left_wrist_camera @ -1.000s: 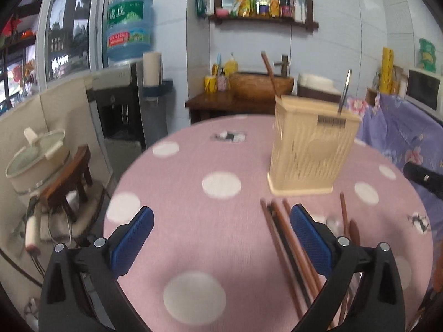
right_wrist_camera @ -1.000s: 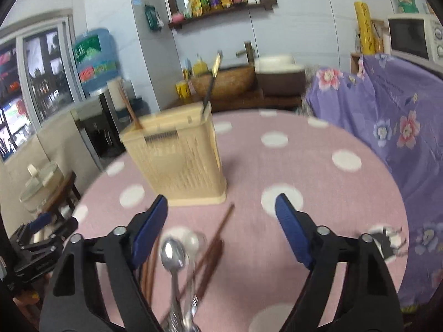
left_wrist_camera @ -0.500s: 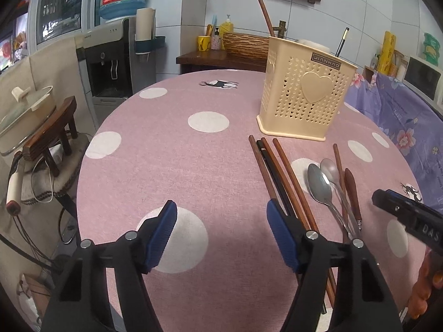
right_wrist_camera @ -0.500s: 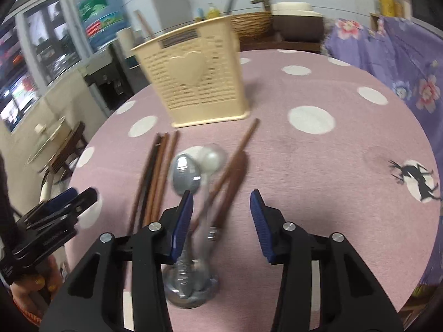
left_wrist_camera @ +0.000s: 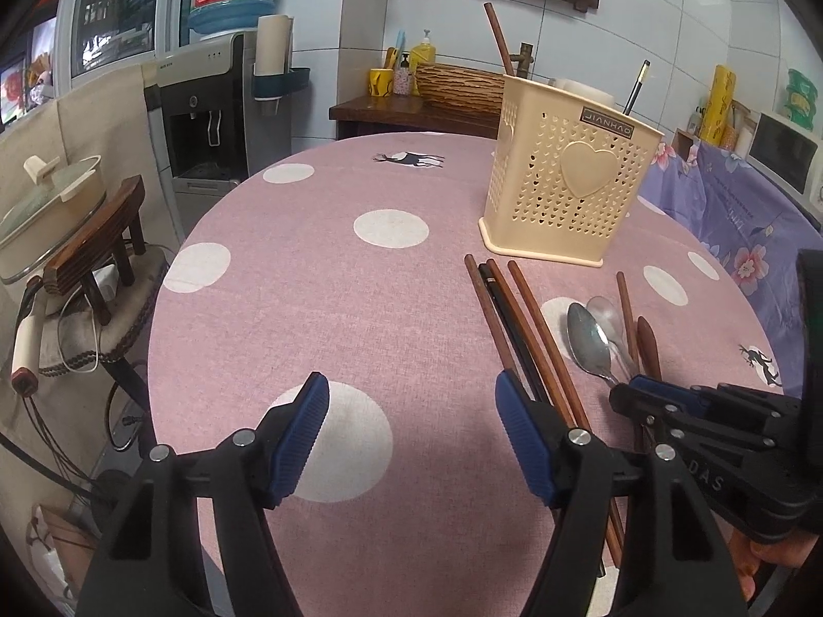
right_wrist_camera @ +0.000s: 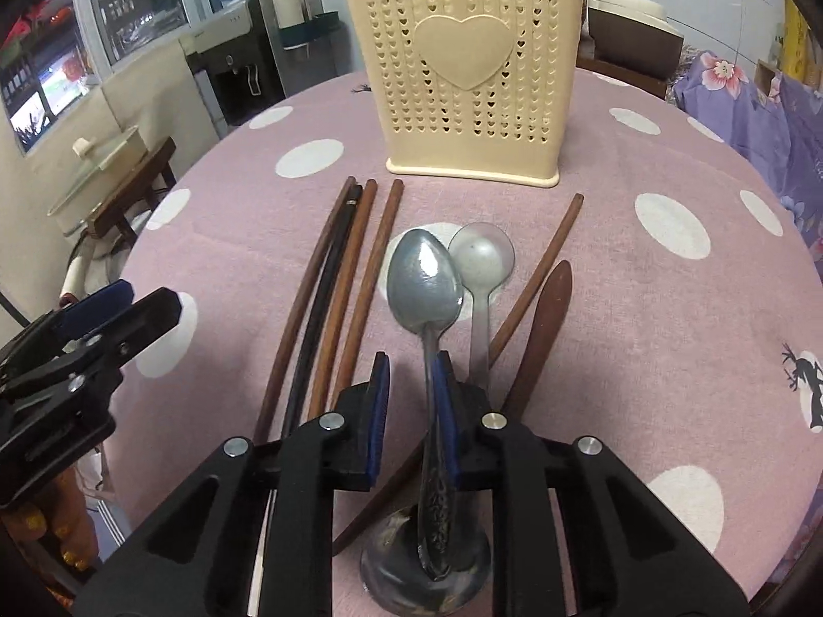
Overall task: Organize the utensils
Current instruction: 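Reach the right tool to the steel spoon and grasp its handle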
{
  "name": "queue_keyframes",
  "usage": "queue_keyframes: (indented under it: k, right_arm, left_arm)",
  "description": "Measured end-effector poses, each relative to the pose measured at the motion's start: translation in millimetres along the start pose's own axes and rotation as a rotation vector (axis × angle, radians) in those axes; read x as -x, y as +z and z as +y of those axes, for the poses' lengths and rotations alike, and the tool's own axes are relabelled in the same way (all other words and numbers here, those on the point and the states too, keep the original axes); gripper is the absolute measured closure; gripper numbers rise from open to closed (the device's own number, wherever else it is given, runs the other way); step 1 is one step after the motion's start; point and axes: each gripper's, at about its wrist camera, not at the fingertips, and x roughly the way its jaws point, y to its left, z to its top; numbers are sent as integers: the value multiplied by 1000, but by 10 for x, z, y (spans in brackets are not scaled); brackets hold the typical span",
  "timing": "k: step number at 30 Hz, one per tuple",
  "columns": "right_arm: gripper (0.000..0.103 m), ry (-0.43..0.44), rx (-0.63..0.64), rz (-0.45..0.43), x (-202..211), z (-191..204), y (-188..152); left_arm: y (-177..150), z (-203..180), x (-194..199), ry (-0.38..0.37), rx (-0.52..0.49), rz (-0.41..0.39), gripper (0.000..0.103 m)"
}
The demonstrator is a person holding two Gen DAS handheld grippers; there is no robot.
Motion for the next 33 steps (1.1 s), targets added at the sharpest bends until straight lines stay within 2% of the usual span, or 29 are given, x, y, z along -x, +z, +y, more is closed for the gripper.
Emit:
queue_keyframes:
  k: [6, 10, 13, 17, 21, 26, 33]
  right_arm:
    - [85, -51, 44, 23, -111, 35, 50]
    - [96, -77, 59, 15, -125, 47, 53]
    - [96, -32, 11, 2, -95, -33, 50]
    - [96, -8, -34, -69, 140, -126, 51]
    - [96, -63, -129, -117, 403, -457, -7]
    - [96, -156, -241, -68, 389, -933, -228]
    - [96, -189, -244, -74, 311, -985, -335]
  left_arm:
    - [2, -11, 1, -8, -4, 1, 36]
    - [-6, -28, -25, -10, -7, 13, 36]
    - [-13, -43, -25, -13, -10, 17, 36]
    - [-7, -82, -19, -14, -17, 13, 36]
    - [-10, -117, -22, -19, -26, 15, 36]
    - [-28, -170, -95, -30, -25, 40, 36]
    - [-81, -333, -194, -43, -63, 81, 37]
